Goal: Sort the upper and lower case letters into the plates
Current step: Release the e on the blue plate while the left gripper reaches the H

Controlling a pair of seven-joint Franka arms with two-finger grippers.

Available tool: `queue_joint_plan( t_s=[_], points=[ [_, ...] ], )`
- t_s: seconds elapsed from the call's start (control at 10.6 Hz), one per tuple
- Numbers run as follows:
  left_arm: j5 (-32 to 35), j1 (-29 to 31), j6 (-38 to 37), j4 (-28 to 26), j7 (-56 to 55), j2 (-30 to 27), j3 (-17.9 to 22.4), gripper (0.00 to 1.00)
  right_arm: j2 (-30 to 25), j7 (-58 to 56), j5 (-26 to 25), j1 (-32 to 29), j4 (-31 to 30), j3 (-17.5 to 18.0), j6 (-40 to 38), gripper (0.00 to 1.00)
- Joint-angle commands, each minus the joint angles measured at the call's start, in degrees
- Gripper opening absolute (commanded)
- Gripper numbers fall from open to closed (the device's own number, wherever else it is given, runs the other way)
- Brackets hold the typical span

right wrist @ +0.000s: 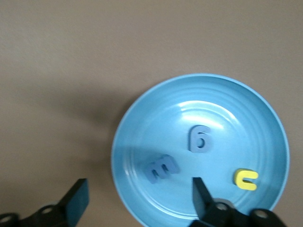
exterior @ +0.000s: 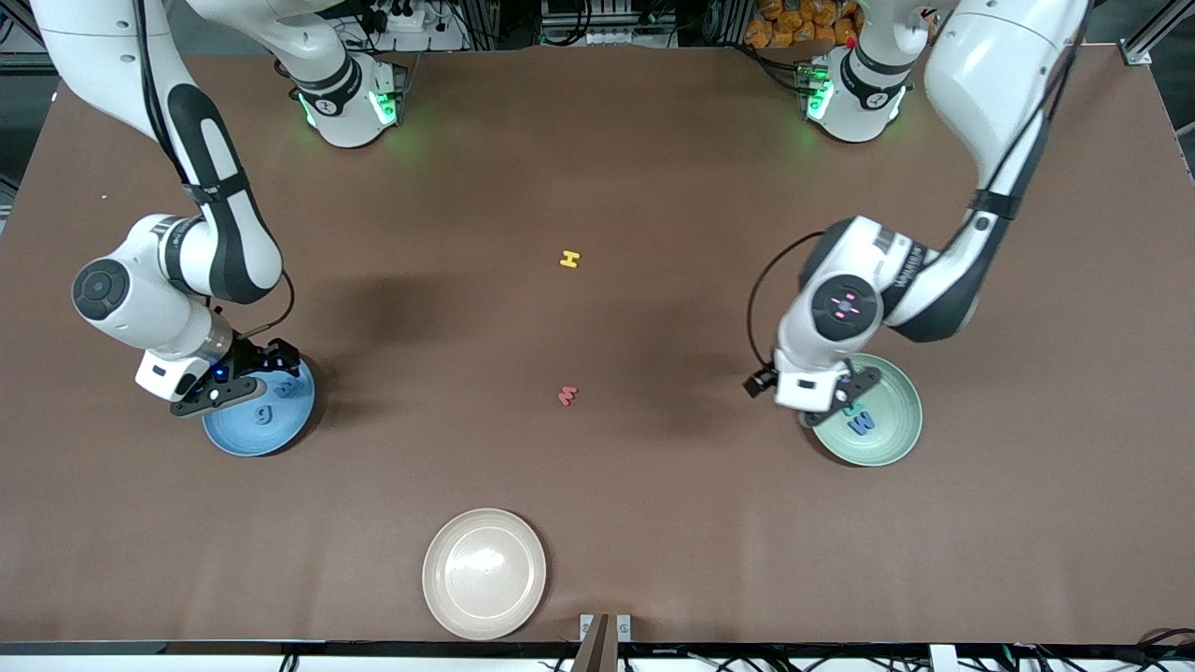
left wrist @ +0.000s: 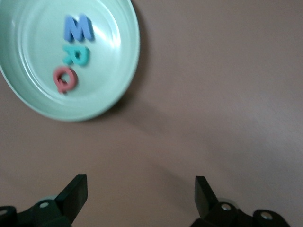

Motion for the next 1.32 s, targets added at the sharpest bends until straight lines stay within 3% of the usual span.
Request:
queue_joint_plan(
  t_s=[0.0,0.57,1.23],
  points=[
    [-0.6,-4.1,-0.7,-0.5,-7.1,-0.6,0.0,1.00,1.0,7.1,0.4,0.5,6.3,0.4,-8.7,1.00],
    [-0.6,-17.0,0.6,-0.4,-30.3,0.6,0.0,1.00,3.3,29.2,0.4,8.3,12.3,0.4,-11.6,1.00],
    [0.1,-28.9,11.3,-1.0,-53.8,7.2,0.2,1.00,6.6,45.1,0.5,12.7,18.3,0.5,-15.2,1.00]
  ],
)
